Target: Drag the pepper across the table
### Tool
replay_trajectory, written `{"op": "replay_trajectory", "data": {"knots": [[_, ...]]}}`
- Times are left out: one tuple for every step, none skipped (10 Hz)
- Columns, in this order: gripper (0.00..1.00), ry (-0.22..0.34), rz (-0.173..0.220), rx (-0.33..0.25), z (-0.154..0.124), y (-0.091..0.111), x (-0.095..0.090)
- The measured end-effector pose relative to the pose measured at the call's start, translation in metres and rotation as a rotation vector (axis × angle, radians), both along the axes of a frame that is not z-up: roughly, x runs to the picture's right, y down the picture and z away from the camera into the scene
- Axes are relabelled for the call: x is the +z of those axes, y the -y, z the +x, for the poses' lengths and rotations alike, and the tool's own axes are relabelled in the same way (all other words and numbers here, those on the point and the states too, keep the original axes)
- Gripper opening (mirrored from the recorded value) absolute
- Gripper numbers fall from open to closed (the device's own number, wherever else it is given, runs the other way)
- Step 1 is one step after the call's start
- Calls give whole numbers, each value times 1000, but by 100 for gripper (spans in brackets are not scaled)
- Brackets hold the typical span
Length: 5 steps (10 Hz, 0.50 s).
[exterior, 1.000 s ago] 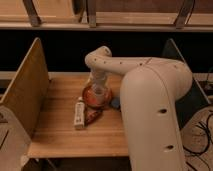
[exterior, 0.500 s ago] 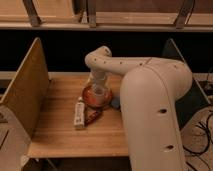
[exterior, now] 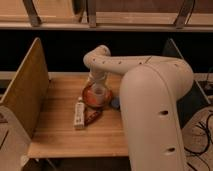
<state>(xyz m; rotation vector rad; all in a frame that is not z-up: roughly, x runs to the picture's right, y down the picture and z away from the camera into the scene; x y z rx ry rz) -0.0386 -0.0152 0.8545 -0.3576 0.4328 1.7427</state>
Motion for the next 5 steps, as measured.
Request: {"op": "replay_trajectory", "data": {"knots": [[80, -20, 19, -9, 3, 3, -9], [80, -48, 35, -18, 9, 1, -21], [80, -70, 46, -19, 14, -2, -32], [80, -83, 48, -11, 16, -10, -42], [80, -84, 41, 0, 15, -21, -49]]}}
